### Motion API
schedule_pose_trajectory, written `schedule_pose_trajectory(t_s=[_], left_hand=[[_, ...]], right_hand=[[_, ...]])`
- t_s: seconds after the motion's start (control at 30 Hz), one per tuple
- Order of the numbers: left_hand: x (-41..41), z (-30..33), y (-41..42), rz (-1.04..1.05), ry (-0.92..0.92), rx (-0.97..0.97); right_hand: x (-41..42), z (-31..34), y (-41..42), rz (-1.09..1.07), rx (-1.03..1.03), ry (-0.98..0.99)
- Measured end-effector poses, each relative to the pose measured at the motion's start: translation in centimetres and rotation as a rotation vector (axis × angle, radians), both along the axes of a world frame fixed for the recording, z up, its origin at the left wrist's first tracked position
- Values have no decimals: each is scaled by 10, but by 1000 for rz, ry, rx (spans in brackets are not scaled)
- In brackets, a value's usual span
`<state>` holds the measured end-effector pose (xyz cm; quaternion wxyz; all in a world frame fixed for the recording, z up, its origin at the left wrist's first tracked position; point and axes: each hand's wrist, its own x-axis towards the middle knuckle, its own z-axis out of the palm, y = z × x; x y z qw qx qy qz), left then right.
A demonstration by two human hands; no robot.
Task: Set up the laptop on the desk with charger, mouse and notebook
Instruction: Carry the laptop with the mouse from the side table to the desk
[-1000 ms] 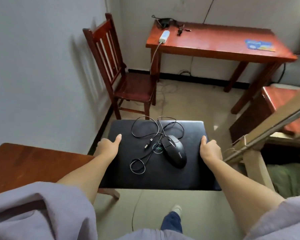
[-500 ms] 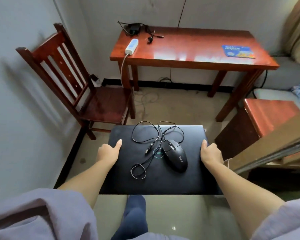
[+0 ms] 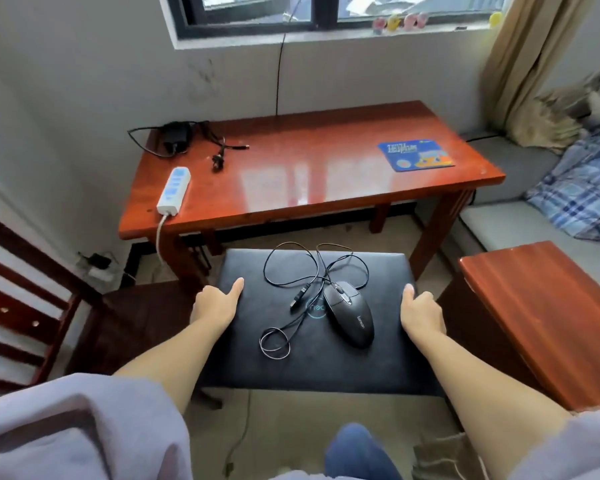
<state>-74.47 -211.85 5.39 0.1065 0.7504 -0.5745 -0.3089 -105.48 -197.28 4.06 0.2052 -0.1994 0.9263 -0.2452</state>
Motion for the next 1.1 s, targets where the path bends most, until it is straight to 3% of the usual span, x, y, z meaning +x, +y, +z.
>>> schedule_pose_trajectory(t_s=[0.23, 0.5, 1.1], left_hand=[[-119, -6, -142, -56, 50, -23], [-236, -7, -279, 61, 63, 20], [-339, -37, -575, 88, -40, 97]], right_hand=[[-119, 4, -136, -18, -29, 59], [-254, 27, -310, 102, -13, 83], [-364, -25, -616, 150, 96, 46]])
